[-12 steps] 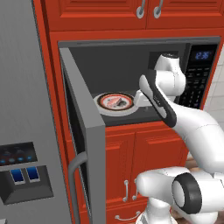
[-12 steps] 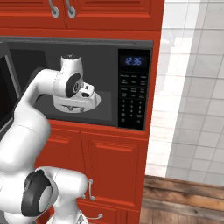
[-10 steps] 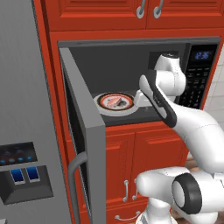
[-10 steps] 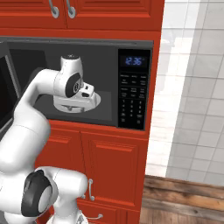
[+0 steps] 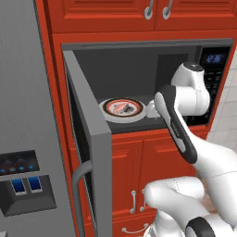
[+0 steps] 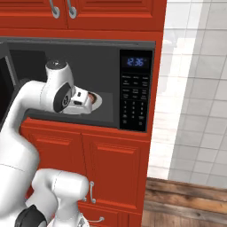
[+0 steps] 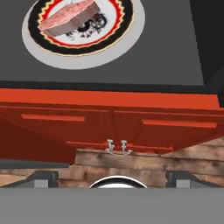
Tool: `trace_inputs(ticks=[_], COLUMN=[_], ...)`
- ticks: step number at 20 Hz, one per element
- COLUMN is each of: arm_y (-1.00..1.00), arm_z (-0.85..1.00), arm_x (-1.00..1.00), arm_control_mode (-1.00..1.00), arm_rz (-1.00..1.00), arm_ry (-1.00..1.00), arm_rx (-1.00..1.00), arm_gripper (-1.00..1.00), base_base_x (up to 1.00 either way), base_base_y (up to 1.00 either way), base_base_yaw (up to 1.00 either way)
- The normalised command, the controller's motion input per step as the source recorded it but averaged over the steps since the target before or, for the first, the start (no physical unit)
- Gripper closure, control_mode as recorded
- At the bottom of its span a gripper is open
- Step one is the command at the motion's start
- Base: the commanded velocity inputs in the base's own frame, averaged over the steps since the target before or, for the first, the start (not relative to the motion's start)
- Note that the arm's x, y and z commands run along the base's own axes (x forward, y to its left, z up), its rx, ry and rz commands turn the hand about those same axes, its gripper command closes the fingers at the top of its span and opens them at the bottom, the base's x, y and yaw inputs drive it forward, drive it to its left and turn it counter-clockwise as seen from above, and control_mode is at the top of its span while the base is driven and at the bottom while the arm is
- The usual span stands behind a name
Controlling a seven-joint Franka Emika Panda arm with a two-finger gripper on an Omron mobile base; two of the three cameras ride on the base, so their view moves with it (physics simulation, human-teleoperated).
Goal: Pick the steak from the microwave and place it on plate located on the counter.
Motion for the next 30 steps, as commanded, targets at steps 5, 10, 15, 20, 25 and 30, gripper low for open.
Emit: trace_inputs(ticks=[5, 10, 15, 20, 25, 30], arm_y=[0.41, 0.39, 0.24, 0.14, 0.12, 0.0], arm_z=[0.17, 0.14, 0.17, 0.24, 0.14, -0.01], arm_x=[-0.02, 0.24, 0.35, 0.36, 0.42, 0.39], arm_control_mode=[-1.0, -1.0, -1.0, -1.0, -1.0, -1.0], arm_rz=[-0.22, -0.16, -0.11, -0.11, -0.09, -0.05], arm_ry=[-0.29, -0.09, 0.0, 0.0, 0.0, -0.01], arm_rx=[0.0, 0.0, 0.0, 0.0, 0.0, 0.0], arm_gripper=[-1.0, -1.0, -1.0, -1.0, -1.0, -1.0], base_base_x=[0.0, 0.0, 0.0, 0.0, 0.0, 0.0], base_base_y=[0.0, 0.0, 0.0, 0.0, 0.0, 0.0], base_base_yaw=[0.0, 0.0, 0.0, 0.0, 0.0, 0.0])
